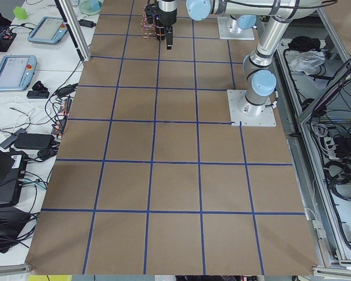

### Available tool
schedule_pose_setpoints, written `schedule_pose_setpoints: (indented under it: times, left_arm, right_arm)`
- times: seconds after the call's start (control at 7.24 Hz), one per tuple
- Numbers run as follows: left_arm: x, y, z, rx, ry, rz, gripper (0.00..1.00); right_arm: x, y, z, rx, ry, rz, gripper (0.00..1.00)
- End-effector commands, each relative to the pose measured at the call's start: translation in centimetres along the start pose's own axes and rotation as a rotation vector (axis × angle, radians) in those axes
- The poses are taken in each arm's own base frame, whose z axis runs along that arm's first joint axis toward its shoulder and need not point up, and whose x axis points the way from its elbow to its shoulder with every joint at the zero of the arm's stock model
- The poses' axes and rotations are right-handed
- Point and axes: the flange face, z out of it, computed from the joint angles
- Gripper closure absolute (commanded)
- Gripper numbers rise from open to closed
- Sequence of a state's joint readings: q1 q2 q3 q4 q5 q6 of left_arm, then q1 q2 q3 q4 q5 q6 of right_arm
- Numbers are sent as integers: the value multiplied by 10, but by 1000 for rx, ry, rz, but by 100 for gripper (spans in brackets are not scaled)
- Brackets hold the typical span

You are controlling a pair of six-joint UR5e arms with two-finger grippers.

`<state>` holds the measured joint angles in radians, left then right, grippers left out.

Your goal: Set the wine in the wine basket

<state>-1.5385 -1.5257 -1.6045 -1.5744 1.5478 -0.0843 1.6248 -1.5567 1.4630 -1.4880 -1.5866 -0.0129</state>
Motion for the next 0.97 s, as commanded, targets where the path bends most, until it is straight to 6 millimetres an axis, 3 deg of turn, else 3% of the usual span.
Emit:
schedule_pose_setpoints:
  times: [0.0,0.83]
  left_arm:
    - [0,0,1,-3,0,0,0]
    - [0,-1,1,0,-5,0,0]
  right_arm:
    - [1,0,5,-12,2,-4,0]
    - [6,0,11,-14,2,8,0]
